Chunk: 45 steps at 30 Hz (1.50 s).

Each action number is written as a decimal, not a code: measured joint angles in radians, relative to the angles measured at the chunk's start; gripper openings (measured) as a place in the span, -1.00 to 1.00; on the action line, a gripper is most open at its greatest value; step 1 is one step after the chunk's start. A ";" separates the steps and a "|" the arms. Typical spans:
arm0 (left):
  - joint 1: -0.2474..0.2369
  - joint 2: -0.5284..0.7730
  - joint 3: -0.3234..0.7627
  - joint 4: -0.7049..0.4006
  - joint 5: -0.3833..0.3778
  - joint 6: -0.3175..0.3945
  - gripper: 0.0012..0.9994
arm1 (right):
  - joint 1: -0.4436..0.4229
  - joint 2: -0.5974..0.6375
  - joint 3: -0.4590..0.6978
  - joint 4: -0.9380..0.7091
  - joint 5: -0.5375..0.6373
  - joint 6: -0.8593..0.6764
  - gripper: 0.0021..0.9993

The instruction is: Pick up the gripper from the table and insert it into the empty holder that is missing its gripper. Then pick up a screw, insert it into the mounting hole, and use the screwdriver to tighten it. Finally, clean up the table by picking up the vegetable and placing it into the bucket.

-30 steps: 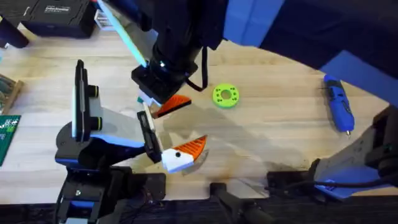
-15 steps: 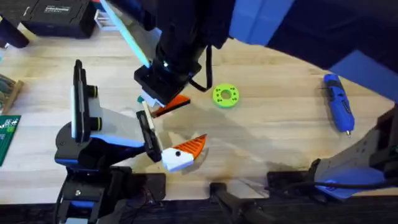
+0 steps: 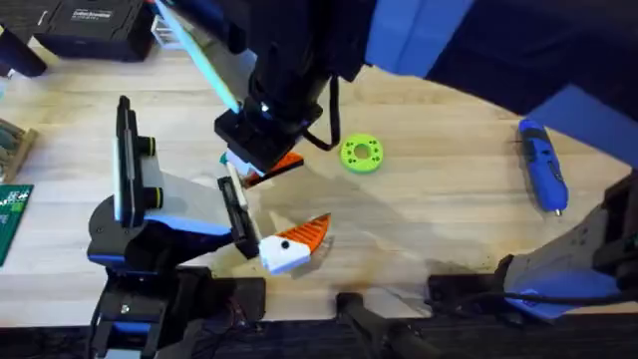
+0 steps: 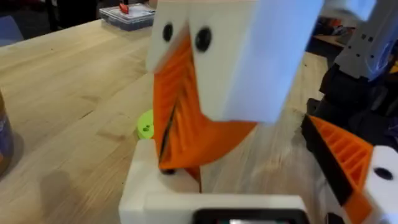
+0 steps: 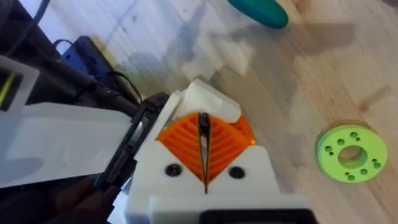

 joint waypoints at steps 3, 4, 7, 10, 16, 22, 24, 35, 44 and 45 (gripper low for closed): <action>0.000 -0.001 0.000 0.002 -0.004 0.003 0.97 | 0.006 0.000 0.000 -0.001 0.006 -0.003 -0.99; 0.000 -0.001 0.000 0.002 -0.005 0.004 0.97 | 0.007 0.000 -0.001 -0.001 0.008 -0.003 -0.99; 0.000 -0.001 0.000 0.003 -0.008 0.005 0.97 | 0.007 0.000 -0.001 0.002 0.010 -0.003 -0.99; 0.000 -0.001 0.000 0.004 -0.015 0.007 0.97 | 0.009 0.000 -0.001 0.013 0.016 -0.003 -0.99; 0.002 -0.001 0.000 0.005 -0.022 0.011 0.97 | 0.015 0.000 -0.001 0.020 0.034 -0.003 -0.99; 0.002 -0.001 0.000 0.005 -0.025 0.011 0.97 | 0.016 0.000 -0.001 0.019 0.036 -0.004 -0.77; 0.002 -0.001 0.000 0.005 -0.027 0.011 0.97 | 0.016 0.000 -0.001 0.020 0.036 -0.006 -0.49; 0.006 -0.001 0.000 0.008 -0.037 0.021 0.97 | -0.016 -0.039 -0.010 0.015 0.067 -0.002 0.99; 0.006 -0.001 0.000 0.008 -0.037 0.024 0.97 | -0.148 -0.176 -0.011 -0.065 0.049 0.014 0.99; 0.006 -0.001 0.000 0.008 -0.037 0.024 0.97 | -0.164 -0.191 -0.011 -0.083 0.049 0.017 0.99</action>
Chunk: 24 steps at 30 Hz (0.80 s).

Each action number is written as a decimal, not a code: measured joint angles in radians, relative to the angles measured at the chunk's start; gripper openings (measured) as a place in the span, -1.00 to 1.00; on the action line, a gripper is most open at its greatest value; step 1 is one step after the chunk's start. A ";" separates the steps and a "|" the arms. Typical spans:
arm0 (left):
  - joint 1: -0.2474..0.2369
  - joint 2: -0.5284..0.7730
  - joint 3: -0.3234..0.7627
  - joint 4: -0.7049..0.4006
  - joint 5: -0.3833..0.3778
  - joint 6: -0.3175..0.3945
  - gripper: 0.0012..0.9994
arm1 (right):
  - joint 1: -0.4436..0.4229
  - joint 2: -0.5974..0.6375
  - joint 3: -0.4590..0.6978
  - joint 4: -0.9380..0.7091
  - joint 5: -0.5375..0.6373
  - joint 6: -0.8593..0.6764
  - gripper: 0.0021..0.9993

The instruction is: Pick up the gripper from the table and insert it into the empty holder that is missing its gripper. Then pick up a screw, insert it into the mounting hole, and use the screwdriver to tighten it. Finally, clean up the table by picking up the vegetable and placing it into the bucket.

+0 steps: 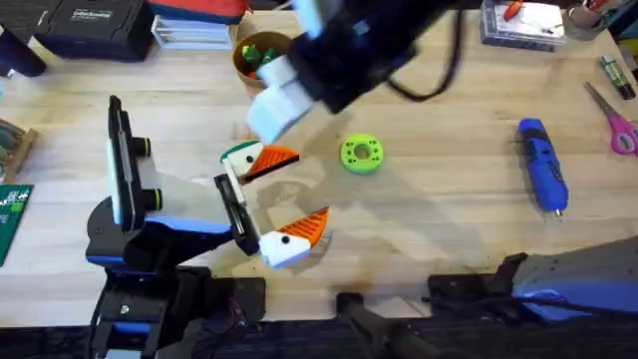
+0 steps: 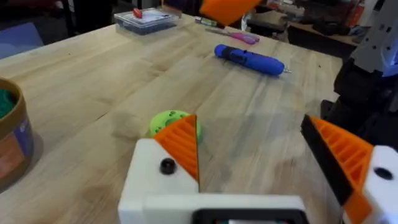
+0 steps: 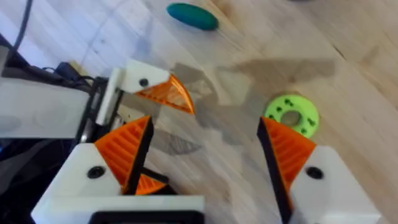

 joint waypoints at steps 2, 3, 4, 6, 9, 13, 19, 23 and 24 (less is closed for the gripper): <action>0.000 0.000 0.000 0.000 0.000 0.000 0.97 | -0.029 -0.029 -0.010 -0.018 0.000 0.001 0.99; 0.000 0.000 0.000 0.000 0.000 0.000 0.97 | -0.042 -0.044 -0.025 -0.017 0.000 0.001 0.99; 0.000 0.000 0.000 0.000 0.000 0.000 0.97 | -0.053 -0.063 -0.048 -0.012 0.000 0.001 0.99; 0.000 0.000 0.000 0.000 0.000 0.000 0.97 | -0.071 -0.104 -0.109 0.006 0.000 0.005 0.99; 0.000 0.000 0.000 0.000 0.000 0.000 0.97 | -0.095 -0.191 -0.245 0.062 -0.001 0.021 0.99; 0.000 0.000 0.000 0.000 0.000 0.000 0.97 | -0.132 -0.349 -0.427 0.136 -0.044 0.028 0.99; 0.000 0.000 0.000 0.000 0.000 0.000 0.97 | -0.216 -0.586 -0.583 0.125 -0.229 -0.067 0.99; 0.000 0.000 0.000 0.000 0.000 0.000 0.98 | -0.253 -0.653 -0.599 0.056 -0.309 -0.146 0.99; 0.000 0.000 0.000 0.000 0.000 0.000 0.98 | -0.255 -0.661 -0.600 0.045 -0.321 -0.163 0.99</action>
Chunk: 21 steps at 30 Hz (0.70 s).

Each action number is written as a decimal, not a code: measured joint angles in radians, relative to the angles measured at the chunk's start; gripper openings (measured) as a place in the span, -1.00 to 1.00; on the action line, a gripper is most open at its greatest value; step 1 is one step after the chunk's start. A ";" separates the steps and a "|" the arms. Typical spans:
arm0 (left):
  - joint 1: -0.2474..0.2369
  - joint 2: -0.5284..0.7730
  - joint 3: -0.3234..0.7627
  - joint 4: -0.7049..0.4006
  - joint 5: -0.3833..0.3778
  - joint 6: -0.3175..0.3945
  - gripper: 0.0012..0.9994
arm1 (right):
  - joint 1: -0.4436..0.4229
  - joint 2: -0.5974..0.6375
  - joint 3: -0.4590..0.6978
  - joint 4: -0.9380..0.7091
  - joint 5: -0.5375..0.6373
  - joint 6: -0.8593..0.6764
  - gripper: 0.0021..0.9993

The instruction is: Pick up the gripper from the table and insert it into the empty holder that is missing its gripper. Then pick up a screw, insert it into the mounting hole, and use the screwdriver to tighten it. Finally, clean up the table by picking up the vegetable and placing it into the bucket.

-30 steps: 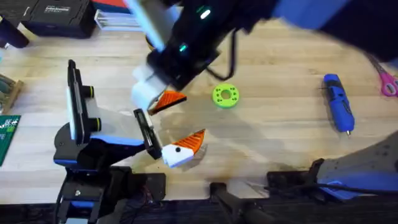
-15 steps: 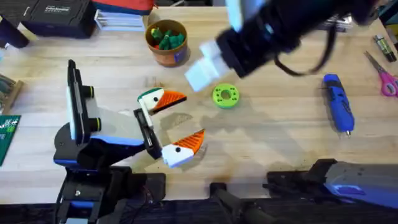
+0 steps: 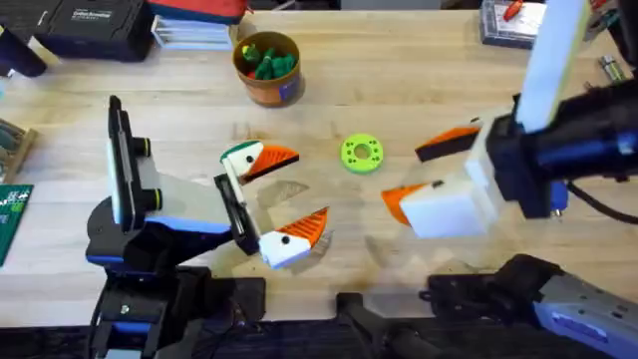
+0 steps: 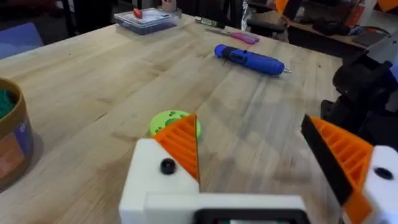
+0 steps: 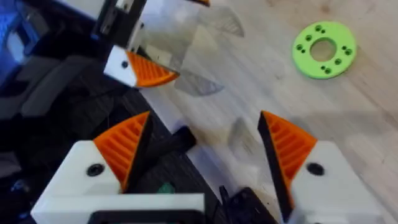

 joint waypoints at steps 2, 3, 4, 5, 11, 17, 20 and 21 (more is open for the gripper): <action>0.000 0.000 0.000 0.000 0.000 0.001 0.86 | -0.001 -0.008 -0.001 -0.012 -0.018 -0.023 0.99; 0.000 0.000 0.000 0.000 0.000 0.001 0.68 | -0.001 -0.009 -0.002 -0.016 -0.024 -0.032 0.99; 0.000 0.000 0.000 0.000 0.000 0.004 0.43 | -0.001 -0.009 -0.002 -0.020 -0.030 -0.039 0.99; 0.000 0.000 0.000 0.000 0.000 0.003 0.14 | -0.001 -0.009 -0.002 -0.022 -0.036 -0.044 0.99; 0.000 0.000 0.000 0.000 0.000 0.009 -0.99 | -0.001 -0.009 -0.003 -0.022 -0.051 -0.059 0.99; 0.000 0.000 0.000 0.000 0.000 0.010 -0.99 | -0.004 0.009 -0.003 -0.016 -0.034 -0.054 0.99; 0.000 0.000 0.000 0.000 0.000 0.010 -0.99 | -0.049 0.043 -0.003 0.018 0.034 -0.015 0.99; 0.000 0.000 0.000 0.000 0.000 0.010 -0.99 | -0.085 0.062 -0.003 0.034 0.053 -0.008 0.99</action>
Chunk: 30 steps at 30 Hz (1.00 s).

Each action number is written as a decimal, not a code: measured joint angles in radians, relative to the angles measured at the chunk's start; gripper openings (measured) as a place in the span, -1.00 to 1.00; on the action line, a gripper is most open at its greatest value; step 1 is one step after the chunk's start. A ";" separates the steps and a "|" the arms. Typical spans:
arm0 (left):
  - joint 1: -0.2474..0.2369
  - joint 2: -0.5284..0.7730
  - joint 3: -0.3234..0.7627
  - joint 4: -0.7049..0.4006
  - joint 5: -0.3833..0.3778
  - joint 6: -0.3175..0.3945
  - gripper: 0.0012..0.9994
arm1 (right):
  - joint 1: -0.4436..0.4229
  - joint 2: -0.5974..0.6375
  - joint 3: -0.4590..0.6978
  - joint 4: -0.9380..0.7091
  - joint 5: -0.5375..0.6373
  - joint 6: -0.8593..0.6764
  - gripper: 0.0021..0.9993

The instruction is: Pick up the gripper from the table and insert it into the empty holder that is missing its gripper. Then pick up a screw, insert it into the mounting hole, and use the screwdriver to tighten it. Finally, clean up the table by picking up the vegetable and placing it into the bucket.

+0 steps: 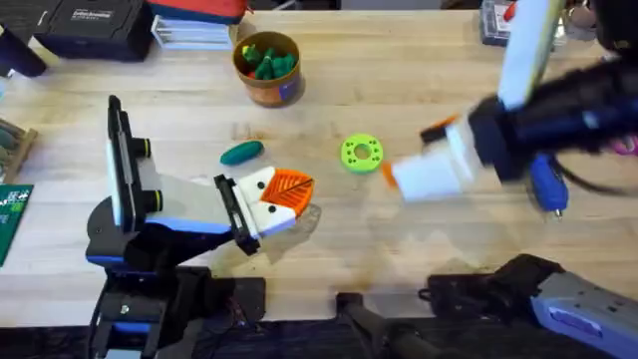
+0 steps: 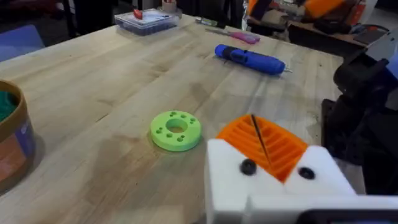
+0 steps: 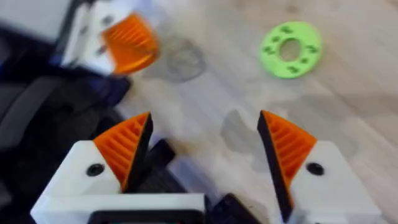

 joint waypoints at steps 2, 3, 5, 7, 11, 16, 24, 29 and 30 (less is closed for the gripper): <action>0.000 0.000 0.000 0.000 0.000 0.000 -0.99 | -0.085 0.043 0.000 0.026 0.026 0.002 0.99; 0.000 0.000 0.000 0.000 0.000 0.000 -0.99 | -0.132 0.065 0.000 0.031 0.035 -0.003 0.99; 0.000 0.000 0.000 0.000 0.000 0.000 -0.99 | -0.248 0.116 0.000 0.032 0.055 -0.028 0.99; 0.000 0.000 0.000 0.000 0.000 0.000 -0.99 | -0.376 0.165 0.000 0.033 0.090 -0.050 0.99; 0.000 0.000 0.000 0.000 0.000 0.000 -0.99 | -0.627 0.231 -0.003 0.043 0.191 -0.137 0.99; 0.000 0.000 0.000 0.000 -0.001 0.000 -0.99 | -0.866 0.287 -0.003 0.140 0.305 -0.249 0.99; 0.000 0.000 0.000 0.000 0.000 0.000 -0.99 | -1.004 0.482 -0.003 0.161 0.359 -0.494 0.99; 0.000 0.000 0.000 0.000 0.000 0.000 -0.99 | -1.010 0.639 -0.004 0.224 0.398 -0.639 0.99; 0.000 0.000 0.000 0.000 0.000 0.000 -0.99 | -1.010 0.658 -0.004 0.229 0.404 -0.648 0.99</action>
